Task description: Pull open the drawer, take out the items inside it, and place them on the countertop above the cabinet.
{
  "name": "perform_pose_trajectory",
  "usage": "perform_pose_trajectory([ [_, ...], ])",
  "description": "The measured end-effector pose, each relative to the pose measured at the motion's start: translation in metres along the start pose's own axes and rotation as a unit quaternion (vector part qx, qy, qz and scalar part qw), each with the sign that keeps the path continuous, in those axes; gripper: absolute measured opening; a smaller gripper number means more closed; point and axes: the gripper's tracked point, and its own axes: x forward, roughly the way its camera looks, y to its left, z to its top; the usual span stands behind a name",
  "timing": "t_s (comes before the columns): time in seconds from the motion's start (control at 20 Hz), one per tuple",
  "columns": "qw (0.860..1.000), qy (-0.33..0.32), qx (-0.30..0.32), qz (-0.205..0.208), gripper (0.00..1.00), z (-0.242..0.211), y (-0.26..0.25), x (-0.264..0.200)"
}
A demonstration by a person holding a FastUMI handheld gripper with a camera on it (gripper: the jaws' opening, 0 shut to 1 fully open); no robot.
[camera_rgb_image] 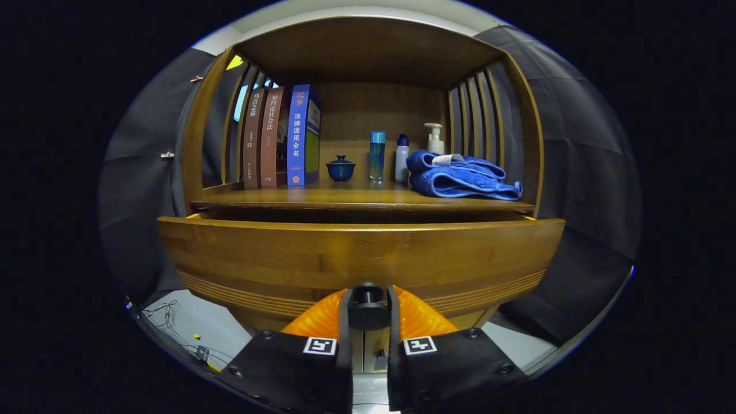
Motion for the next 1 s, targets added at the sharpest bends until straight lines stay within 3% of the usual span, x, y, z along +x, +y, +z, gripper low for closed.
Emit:
perform_pose_trajectory([
  [0.55,1.000,0.003,-0.010,0.007,0.28,-0.017,-0.007,-0.077],
  [0.9,1.000,0.008,-0.019,0.004,0.28,-0.029,-0.007,-0.096],
  [1.0,1.000,0.010,-0.022,0.010,0.39,-0.027,-0.006,-0.097],
])
